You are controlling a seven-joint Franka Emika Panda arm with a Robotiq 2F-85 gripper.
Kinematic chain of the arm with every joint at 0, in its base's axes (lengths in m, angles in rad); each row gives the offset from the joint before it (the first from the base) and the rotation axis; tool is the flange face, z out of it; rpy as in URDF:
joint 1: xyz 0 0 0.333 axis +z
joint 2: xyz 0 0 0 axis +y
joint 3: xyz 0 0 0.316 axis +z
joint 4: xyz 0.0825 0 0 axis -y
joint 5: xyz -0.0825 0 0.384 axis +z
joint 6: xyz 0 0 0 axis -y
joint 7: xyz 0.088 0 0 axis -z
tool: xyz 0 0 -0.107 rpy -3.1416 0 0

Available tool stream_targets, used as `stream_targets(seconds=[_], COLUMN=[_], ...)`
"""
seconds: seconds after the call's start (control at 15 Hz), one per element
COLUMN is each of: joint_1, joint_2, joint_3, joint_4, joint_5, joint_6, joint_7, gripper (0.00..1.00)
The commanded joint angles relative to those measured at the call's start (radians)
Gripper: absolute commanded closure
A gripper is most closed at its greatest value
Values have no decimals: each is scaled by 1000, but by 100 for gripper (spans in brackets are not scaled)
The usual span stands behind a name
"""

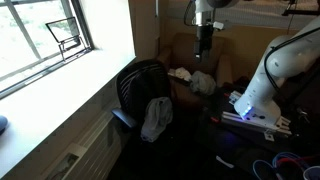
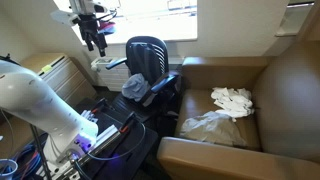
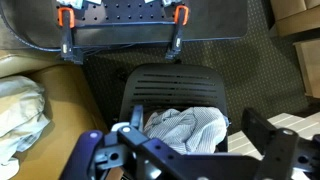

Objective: Move the belt to the seat of the black chair

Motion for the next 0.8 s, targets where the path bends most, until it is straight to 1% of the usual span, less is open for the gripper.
stream_targets(seconds=[0.0,0.07,0.13,0.2,0.33,0.4,0.47,0.53,0.6,0.67,0.73], joint_1=[-8,-14,-14,-38,-75,-85,-98,-102,-99,-97,-97], joint_2=[0,128,155,192,305,362,416,466,493,405,448], joint_3=[7,-16,-35,-37,-51,-58,-58,-58,-51,-56,-56], joint_4=[2,21,12,1,21,41,52,70,96,32,54], joint_5=[3,29,41,30,20,27,27,36,45,17,21], joint_6=[-4,-7,-13,9,62,75,121,140,118,124,124], joint_7=[-3,-8,-38,-7,45,69,110,151,205,138,168], gripper=[0,0,0,0,0,0,0,0,0,0,0])
